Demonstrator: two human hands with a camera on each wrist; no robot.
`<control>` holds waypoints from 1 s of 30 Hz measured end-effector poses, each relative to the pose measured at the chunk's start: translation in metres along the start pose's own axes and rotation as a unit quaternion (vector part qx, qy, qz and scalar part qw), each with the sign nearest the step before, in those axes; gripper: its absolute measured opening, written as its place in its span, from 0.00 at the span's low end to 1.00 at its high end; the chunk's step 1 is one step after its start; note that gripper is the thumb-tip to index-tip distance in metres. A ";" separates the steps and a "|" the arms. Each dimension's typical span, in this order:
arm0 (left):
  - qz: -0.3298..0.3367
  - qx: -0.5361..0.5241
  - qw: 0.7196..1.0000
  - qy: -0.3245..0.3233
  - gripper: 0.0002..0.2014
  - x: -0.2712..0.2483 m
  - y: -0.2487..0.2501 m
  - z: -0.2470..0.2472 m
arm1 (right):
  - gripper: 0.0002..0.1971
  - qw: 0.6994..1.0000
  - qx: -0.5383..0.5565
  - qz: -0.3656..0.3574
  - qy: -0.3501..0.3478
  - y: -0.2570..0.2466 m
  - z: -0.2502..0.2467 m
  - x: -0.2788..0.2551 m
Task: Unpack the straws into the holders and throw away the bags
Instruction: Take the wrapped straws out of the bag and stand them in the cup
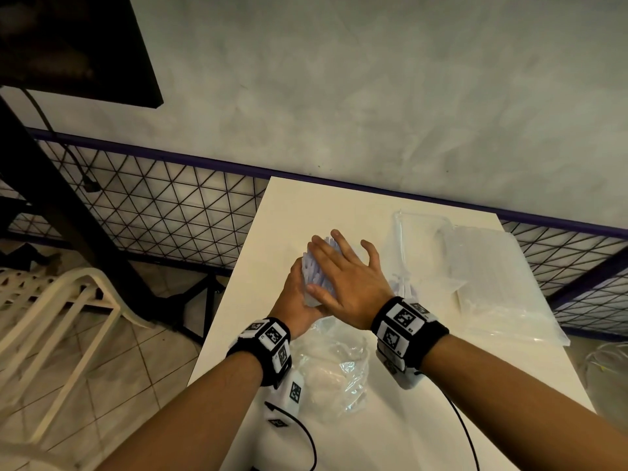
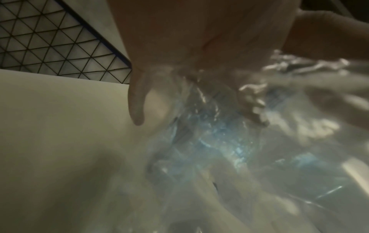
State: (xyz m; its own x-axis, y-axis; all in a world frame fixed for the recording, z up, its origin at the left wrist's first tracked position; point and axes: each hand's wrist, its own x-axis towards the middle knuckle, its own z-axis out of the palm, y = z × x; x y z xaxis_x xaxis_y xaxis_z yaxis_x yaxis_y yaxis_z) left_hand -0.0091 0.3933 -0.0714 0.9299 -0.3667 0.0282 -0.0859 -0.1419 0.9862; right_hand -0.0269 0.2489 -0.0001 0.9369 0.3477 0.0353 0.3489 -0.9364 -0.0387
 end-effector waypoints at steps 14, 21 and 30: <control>-0.005 -0.055 0.998 -0.002 0.43 -0.002 0.010 0.004 | 0.45 0.993 0.057 0.094 -0.031 -0.002 -0.001 0.019; -0.036 -0.015 0.999 0.006 0.46 -0.002 0.000 0.000 | 0.31 0.984 0.134 0.112 0.032 -0.002 0.003 0.033; -0.003 -0.009 1.000 -0.008 0.50 0.000 0.004 0.000 | 0.40 0.999 0.004 -0.011 0.032 0.001 0.003 0.023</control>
State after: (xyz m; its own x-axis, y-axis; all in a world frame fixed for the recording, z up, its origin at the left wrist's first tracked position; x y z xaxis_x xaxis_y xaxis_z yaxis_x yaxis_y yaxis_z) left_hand -0.0092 0.3928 -0.0676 0.9248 -0.3801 0.0190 -0.0731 -0.1282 0.9891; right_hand -0.0051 0.2557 -0.0023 0.9262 0.3632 0.1010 0.3690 -0.9284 -0.0449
